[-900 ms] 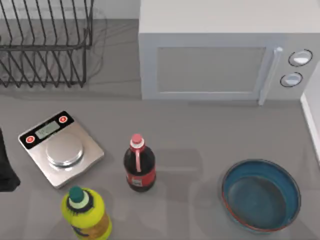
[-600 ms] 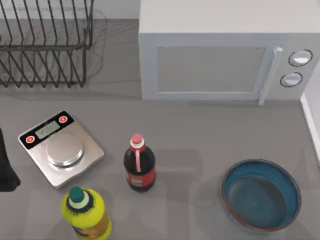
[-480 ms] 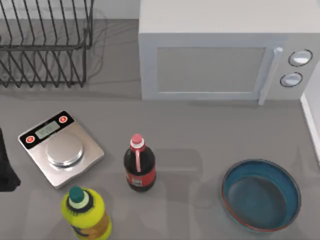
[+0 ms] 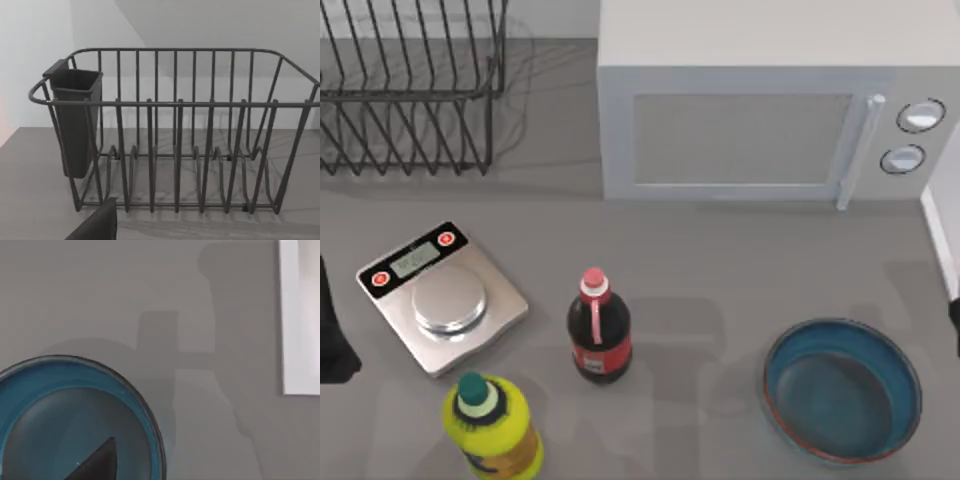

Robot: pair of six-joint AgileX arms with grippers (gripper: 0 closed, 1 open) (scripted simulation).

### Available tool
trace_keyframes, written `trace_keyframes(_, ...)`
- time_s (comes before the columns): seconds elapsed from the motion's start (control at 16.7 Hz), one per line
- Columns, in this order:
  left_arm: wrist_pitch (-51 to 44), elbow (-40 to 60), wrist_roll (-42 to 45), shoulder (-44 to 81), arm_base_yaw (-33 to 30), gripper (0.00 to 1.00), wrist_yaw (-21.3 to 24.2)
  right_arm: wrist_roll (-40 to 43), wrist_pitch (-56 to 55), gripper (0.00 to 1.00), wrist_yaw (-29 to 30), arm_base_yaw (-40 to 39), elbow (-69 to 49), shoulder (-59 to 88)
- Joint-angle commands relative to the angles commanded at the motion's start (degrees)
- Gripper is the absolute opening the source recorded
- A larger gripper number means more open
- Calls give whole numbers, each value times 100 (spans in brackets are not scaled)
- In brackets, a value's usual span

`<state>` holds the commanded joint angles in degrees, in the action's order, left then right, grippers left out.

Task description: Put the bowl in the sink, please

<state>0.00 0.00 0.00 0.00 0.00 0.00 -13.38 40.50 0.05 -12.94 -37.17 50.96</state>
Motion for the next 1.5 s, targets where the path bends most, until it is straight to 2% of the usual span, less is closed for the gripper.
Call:
trace_keyframes(0.36,0,0,0,0,0,100,0,-673,2041,100,-9,-666,-1889,2544)
trace_keyframes(0.66,0,0,0,0,0,100,0,-927,2761,100,-4,-921,-2659,3458)
trace_keyframes(1.14,0,0,0,0,0,100,0,-920,2541,100,-4,-907,-2475,3528)
trace_keyframes(1.5,0,0,0,0,0,100,0,-949,902,100,-4,-932,-1440,4059)
